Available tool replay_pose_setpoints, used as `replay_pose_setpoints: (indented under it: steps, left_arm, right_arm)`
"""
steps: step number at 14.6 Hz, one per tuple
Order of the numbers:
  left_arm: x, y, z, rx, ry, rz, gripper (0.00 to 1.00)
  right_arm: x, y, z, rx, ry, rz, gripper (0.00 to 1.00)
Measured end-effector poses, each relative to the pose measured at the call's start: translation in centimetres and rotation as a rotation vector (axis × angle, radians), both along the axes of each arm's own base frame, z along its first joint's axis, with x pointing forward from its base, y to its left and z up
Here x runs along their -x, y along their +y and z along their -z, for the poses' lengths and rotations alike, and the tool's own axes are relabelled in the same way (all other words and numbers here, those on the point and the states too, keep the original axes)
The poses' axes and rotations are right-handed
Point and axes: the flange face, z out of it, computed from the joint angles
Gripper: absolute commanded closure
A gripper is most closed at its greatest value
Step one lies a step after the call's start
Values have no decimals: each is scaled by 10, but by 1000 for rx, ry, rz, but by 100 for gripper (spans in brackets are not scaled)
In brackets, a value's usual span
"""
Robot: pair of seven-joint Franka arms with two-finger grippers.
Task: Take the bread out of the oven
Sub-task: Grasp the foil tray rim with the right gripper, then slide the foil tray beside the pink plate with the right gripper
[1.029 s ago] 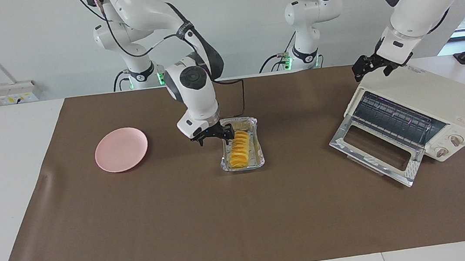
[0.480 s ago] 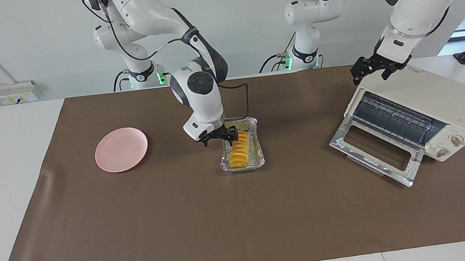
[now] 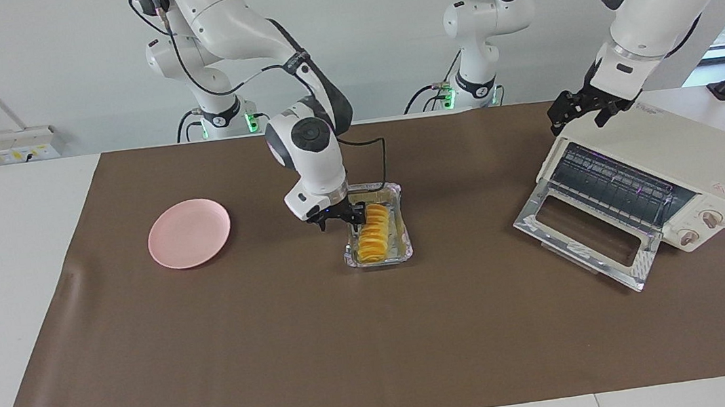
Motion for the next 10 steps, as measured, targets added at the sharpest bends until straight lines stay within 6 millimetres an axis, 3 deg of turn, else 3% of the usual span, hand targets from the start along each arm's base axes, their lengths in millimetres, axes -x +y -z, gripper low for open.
replay_pose_setpoints:
  steps: [10]
  left_arm:
    - [-5, -2, 11, 0, 20, 3, 0]
  right_arm:
    - [-5, -3, -9, -11, -26, -17, 100]
